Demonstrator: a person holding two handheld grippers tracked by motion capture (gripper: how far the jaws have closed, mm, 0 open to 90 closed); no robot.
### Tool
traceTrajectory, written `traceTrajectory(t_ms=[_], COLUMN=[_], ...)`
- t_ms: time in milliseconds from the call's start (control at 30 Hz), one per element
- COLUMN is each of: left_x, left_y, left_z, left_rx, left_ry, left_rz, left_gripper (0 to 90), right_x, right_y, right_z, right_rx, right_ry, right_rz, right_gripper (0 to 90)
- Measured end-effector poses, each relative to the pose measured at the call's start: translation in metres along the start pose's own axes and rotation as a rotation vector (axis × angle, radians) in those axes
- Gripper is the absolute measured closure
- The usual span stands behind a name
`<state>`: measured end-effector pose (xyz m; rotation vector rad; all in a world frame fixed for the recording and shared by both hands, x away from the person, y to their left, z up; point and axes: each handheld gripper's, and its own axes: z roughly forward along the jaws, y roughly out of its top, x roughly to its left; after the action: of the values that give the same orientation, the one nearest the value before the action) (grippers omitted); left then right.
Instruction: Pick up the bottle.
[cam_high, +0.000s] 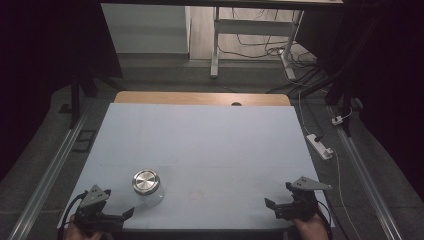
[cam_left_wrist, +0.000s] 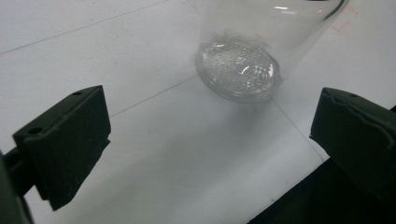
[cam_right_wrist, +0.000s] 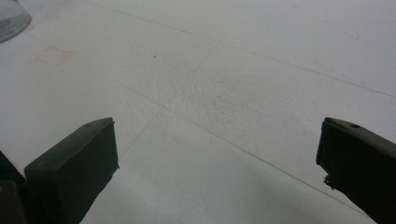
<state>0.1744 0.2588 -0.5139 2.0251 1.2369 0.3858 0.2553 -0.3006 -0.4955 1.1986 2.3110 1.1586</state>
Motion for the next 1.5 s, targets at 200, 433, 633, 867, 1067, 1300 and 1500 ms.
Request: traceTrajectory(t_ms=[200,433,633,867,1067,1300,1500], left_x=[0.001,0.004,0.000,-0.004,-0.007,-0.010,-0.011], left_y=[0.003,0.010,0.016,0.025,0.033,0.044,0.048], left_z=[0.001,0.009,0.017,0.027,0.036,0.049,0.056], left_rx=[-0.015,-0.065,-0.088,-0.077,-0.063,-0.045,-0.029], left_ry=[-0.019,-0.068,-0.080,-0.080,-0.087,-0.109,-0.138], left_rz=[0.017,0.036,0.066,0.086,0.097,0.138,0.165], left_gripper=[0.0,0.0,0.0,0.0,0.0,0.0,0.0], right_x=[0.000,0.001,0.001,0.001,0.001,0.001,0.002], right_y=[0.002,0.004,0.004,0.004,0.004,0.004,0.004], right_z=[0.002,0.006,0.006,0.007,0.007,0.007,0.007], right_rx=[0.004,0.013,0.014,0.018,0.021,0.022,0.024], right_ry=[0.008,0.017,0.019,0.022,0.022,0.023,0.023], right_rz=[-0.008,-0.023,-0.025,-0.030,-0.034,-0.034,-0.036], right_gripper=[0.0,0.0,0.0,0.0,0.0,0.0,0.0])
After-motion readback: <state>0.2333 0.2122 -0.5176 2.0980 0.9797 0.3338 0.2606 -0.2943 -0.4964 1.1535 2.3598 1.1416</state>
